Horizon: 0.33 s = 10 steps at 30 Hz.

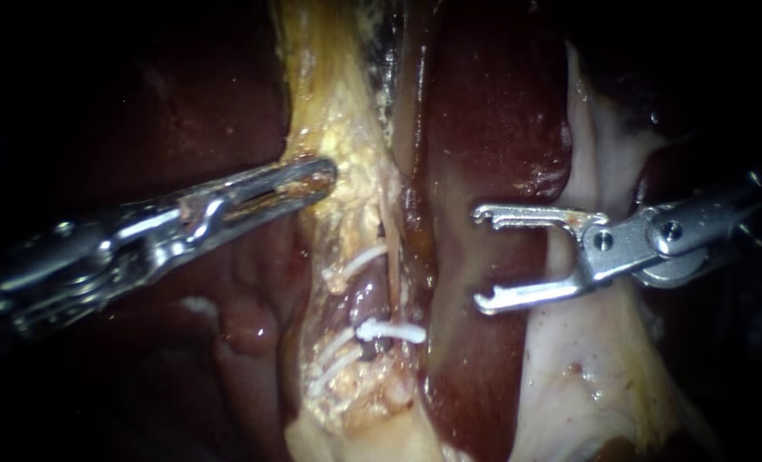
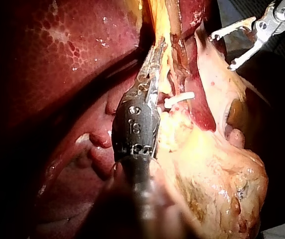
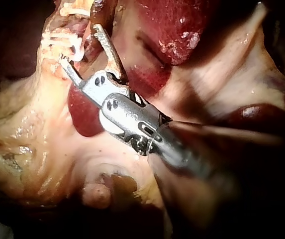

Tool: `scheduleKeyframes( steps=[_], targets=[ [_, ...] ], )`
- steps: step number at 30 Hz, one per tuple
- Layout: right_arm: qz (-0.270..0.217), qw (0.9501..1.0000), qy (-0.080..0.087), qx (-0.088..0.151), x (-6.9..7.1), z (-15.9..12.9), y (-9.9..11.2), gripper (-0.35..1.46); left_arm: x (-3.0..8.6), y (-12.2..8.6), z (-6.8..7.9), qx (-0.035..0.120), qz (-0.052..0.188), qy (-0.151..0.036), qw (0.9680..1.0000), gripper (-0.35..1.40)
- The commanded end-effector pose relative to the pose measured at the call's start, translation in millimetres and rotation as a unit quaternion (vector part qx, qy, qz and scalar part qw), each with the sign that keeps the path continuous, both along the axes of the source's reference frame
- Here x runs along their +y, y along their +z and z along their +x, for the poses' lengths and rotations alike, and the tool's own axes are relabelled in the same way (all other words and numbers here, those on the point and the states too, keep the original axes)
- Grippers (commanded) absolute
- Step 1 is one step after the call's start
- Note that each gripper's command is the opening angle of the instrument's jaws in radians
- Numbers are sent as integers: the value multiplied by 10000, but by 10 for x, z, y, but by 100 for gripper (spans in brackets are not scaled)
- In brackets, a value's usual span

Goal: Going back first clip right tube

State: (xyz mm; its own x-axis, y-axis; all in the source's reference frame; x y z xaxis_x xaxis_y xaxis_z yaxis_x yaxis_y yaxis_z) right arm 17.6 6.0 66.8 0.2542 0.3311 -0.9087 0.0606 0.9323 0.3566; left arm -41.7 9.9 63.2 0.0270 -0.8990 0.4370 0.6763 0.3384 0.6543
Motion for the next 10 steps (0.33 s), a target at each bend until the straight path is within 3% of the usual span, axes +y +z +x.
scheduleKeyframes(
  steps=[1,10],
  targets=[
    [1,10000,1,2,0,0,0,60,0,0,1,-1,3,7,10000,-35],
    [11,10000,-19,17,0,2,-1,60,0,-2,6,-9,8,18,10000,-35]
  ],
)
